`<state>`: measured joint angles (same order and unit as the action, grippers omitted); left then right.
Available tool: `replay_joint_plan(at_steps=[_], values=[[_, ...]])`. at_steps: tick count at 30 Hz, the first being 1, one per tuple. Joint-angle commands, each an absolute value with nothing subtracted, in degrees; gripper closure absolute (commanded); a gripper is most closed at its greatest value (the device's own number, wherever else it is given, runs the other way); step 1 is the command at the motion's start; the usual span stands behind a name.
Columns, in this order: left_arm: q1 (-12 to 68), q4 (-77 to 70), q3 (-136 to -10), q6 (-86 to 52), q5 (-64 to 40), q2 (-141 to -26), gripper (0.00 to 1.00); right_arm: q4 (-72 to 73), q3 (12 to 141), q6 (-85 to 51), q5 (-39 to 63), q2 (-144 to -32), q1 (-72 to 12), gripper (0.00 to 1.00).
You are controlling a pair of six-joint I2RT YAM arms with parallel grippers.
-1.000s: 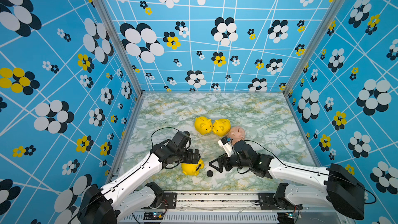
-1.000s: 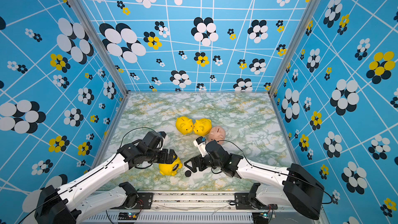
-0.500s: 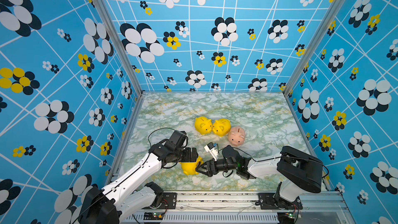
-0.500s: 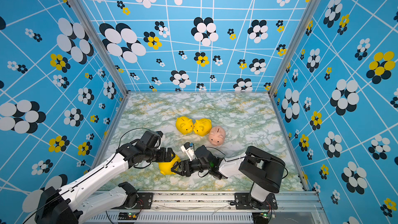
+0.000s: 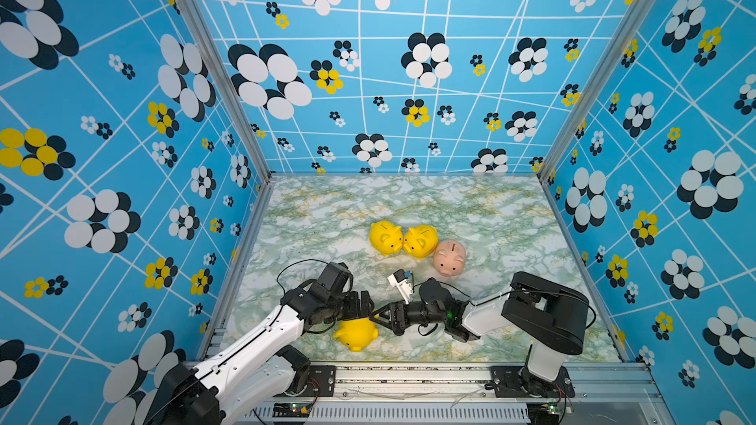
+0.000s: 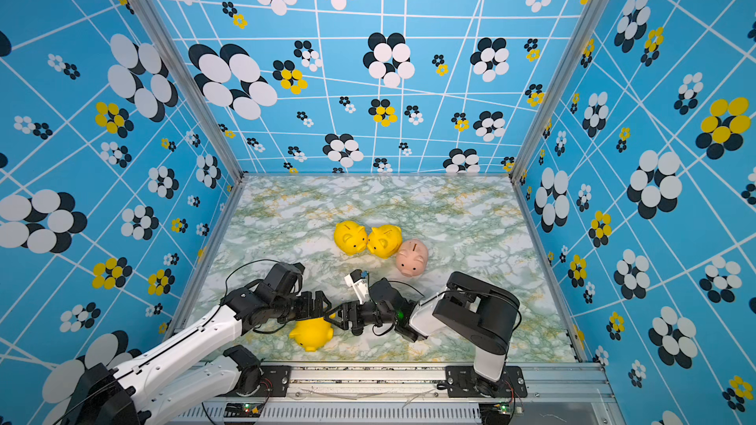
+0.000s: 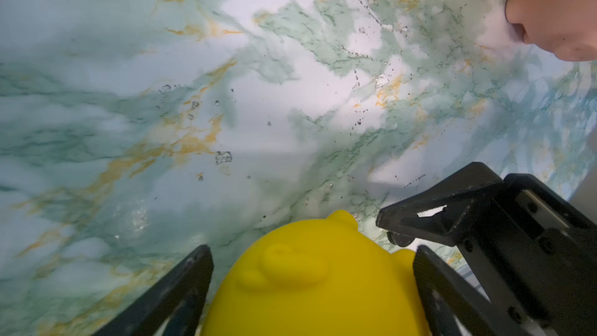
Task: Open piggy banks
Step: Adjust the piggy bank at the center of the board.
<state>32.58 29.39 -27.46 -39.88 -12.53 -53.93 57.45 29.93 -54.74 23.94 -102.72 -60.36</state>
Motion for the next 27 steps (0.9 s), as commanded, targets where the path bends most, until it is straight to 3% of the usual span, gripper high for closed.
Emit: replay_joint_plan(at_steps=[1, 10, 14, 22, 27], values=[[32.08, 27.7, -25.26, -41.88, -13.19, -52.92, 0.01, 58.89, 30.93, -54.85, 24.07, -102.38, -60.18, 0.22], [32.08, 25.03, -24.05, -42.86, -10.55, -51.57, 0.01, 60.38, 30.65, -59.08, 30.15, -100.55, -61.66, 0.25], [32.07, 22.81, -22.26, -44.35, -9.47, -49.4, 0.01, 59.45, 29.14, -60.36, 28.56, -99.52, -62.05, 0.29], [31.8, 21.91, -20.48, -45.09, -8.62, -46.85, 0.01, 47.43, 26.96, -56.45, 25.86, -91.25, -63.45, 0.26], [31.48, 21.58, -20.18, -44.78, -8.57, -46.91, 0.01, 52.0, 27.11, -58.64, 26.9, -92.98, -65.76, 0.27]])
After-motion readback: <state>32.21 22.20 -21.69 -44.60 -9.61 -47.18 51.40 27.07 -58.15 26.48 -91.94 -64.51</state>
